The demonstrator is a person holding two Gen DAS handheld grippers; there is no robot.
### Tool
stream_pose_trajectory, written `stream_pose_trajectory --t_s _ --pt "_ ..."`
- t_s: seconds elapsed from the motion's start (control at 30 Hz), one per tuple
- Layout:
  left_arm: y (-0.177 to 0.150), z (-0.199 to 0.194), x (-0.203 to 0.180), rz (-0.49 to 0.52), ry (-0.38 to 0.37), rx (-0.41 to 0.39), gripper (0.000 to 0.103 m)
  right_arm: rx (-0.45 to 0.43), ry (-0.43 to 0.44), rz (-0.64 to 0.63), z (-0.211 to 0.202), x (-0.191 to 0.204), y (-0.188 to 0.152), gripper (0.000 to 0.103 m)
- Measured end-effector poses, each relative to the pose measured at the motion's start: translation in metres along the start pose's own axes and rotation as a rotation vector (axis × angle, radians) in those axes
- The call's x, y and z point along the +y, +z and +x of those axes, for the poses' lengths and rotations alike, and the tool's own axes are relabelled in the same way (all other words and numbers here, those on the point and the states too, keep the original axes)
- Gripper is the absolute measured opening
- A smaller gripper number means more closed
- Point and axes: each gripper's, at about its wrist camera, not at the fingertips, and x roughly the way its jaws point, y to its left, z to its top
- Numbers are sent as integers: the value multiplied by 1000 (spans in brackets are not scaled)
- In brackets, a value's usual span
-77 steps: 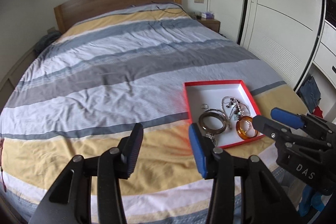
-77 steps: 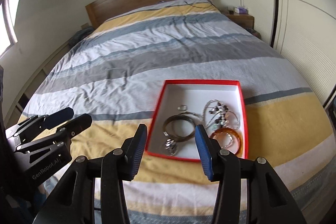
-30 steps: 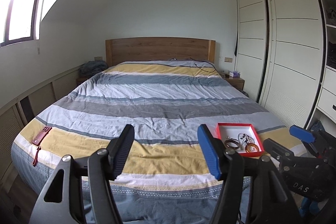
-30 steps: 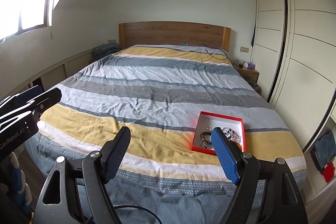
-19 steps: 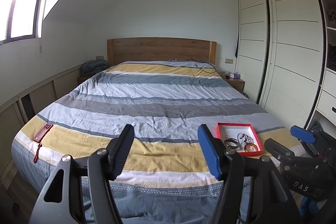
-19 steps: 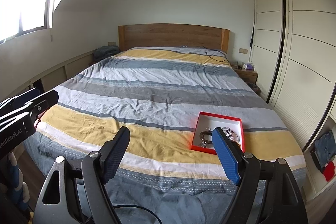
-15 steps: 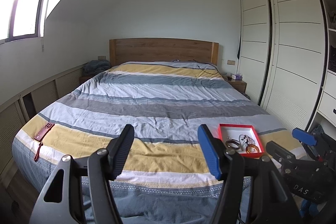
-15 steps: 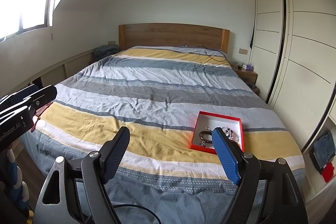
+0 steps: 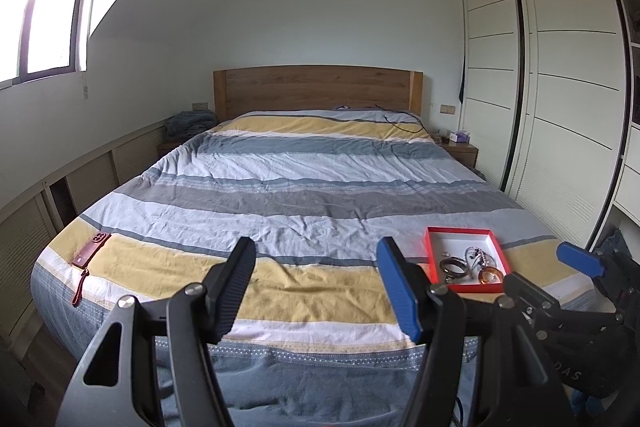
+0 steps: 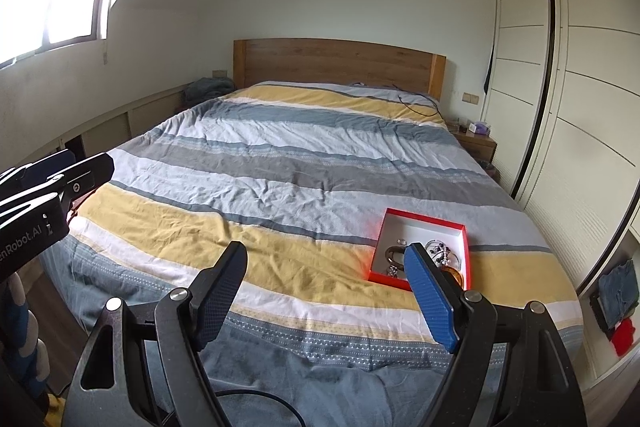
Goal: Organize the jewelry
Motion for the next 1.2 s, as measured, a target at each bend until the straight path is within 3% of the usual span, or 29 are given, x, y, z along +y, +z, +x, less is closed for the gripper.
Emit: stream_pose_trajectory --t_s 0.37,0.9,1.2 --pt "-3 9 0 -2 7 17 61 22 4 2 5 -3 -3 80" --pt "-5 4 2 11 11 -27 61 21 8 -27 7 6 -2 80" --pt "-11 13 -2 22 12 13 61 14 -5 -22 5 4 -6 80"
